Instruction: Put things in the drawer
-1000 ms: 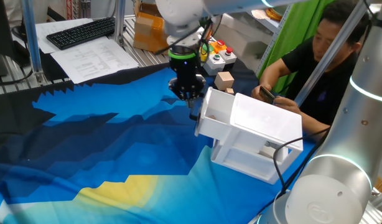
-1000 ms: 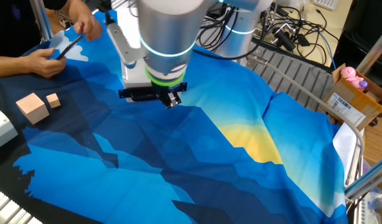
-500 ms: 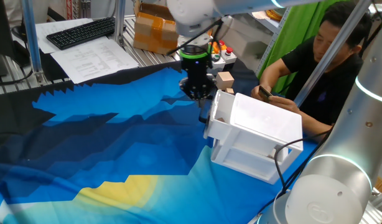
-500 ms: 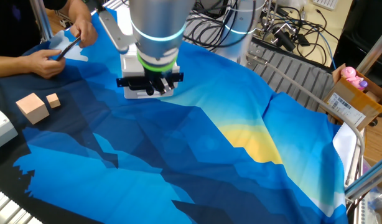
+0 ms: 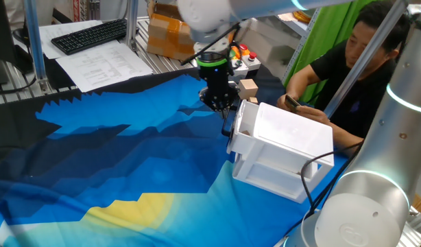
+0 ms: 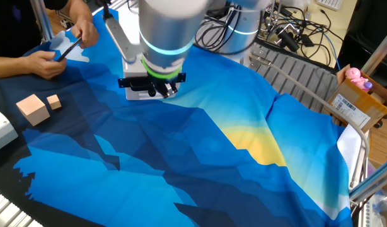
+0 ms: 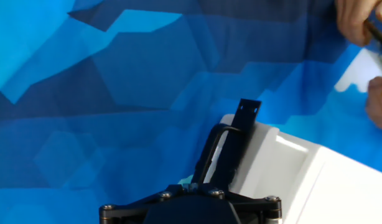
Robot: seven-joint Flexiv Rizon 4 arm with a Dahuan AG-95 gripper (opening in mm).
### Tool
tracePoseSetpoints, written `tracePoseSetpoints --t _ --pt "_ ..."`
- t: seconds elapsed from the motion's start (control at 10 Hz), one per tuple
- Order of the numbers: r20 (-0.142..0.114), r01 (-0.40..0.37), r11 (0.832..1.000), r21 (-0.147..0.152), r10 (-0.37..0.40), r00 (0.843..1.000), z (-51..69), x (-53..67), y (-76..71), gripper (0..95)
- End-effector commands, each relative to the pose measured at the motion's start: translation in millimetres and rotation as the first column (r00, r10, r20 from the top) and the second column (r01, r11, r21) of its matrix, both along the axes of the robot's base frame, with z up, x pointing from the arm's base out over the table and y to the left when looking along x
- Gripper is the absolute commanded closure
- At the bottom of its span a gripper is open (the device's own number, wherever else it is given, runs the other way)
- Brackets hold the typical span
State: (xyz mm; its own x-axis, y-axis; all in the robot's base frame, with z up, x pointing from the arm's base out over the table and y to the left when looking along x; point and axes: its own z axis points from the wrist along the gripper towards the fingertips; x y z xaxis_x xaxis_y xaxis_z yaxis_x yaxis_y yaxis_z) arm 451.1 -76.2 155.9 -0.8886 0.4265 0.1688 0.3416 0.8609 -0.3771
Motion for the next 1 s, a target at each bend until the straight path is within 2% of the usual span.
tracePoseSetpoints --t 0.1,0.2,0.3,0.4,0.5,0.7,0.8,0.9,1.0 --pt "0.021 0.024 0.999 0.042 -0.025 0.999 -2.8 -4.3 0.9 95.0" --pt "0.025 0.041 0.997 0.065 -0.043 0.999 -2.8 -4.3 0.9 95.0" --pt "0.040 0.086 0.991 0.102 -0.091 0.995 -2.8 -4.3 0.9 95.0" --pt "0.051 0.105 0.988 0.117 -0.112 0.992 -2.8 -4.3 0.9 95.0" --pt "0.063 0.125 0.986 0.107 -0.132 0.989 -2.8 -4.3 0.9 95.0" --pt "0.065 0.131 0.987 0.096 -0.138 0.988 -2.8 -4.3 0.9 95.0" --pt "0.062 0.135 0.987 0.082 -0.141 0.988 -2.8 -4.3 0.9 95.0" --pt "0.061 0.120 0.991 0.055 -0.124 0.990 -2.8 -4.3 0.9 95.0" --pt "0.059 0.108 0.993 0.038 -0.110 0.992 -3.0 -9.4 -2.8 95.0"
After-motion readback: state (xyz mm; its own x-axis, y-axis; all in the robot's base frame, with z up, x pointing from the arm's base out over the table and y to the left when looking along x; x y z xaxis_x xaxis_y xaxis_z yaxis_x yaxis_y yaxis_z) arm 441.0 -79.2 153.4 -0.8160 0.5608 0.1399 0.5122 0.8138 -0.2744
